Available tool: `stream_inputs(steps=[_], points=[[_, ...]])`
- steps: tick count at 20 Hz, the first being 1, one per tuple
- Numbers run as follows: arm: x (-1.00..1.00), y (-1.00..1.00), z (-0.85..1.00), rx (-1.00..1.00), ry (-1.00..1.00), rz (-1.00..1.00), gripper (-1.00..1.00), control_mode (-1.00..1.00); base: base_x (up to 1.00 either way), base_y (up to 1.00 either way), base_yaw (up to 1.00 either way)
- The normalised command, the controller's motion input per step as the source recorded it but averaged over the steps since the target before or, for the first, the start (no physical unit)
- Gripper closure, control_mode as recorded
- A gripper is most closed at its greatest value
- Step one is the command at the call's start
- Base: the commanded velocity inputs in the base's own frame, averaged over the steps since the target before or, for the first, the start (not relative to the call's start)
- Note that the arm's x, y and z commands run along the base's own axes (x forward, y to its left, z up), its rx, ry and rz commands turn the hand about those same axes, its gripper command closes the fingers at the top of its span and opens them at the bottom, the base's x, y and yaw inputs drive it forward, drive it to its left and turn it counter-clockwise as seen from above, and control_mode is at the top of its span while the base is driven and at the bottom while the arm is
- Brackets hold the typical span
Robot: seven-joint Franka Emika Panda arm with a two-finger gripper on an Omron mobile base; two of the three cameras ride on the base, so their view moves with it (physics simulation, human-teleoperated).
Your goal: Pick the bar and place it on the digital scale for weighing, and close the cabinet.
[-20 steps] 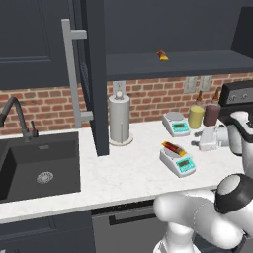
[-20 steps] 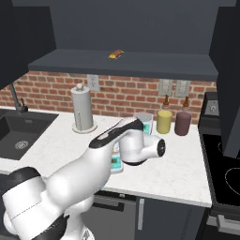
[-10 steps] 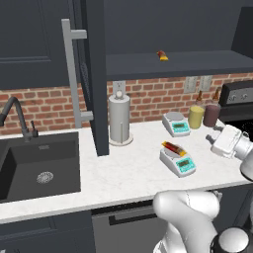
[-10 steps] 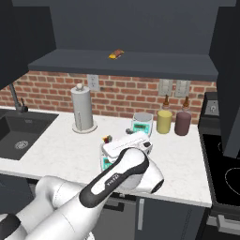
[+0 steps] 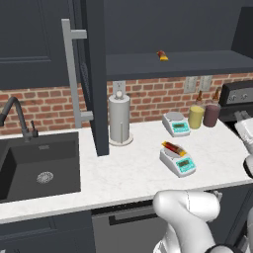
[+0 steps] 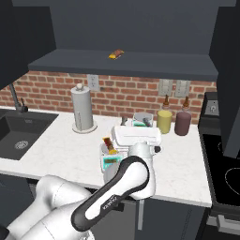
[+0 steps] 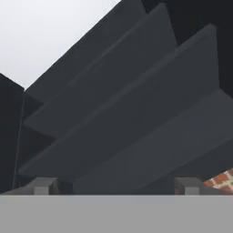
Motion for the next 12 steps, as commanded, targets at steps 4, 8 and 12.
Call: stream_inputs(steps=[4, 8, 12], points=[[-0.33, -0.93, 0.7, 0.46, -0.27, 0.0, -1.0, -1.0, 0.0, 0.0, 0.0], [-0.48, -0.81, 0.46, 0.3, -0.34, 0.0, -1.0, -1.0, 0.0, 0.0, 0.0], [-0.41, -0.5, 0.04, 0.09, -0.36, 0.0, -1.0, -1.0, 0.0, 0.0, 0.0]])
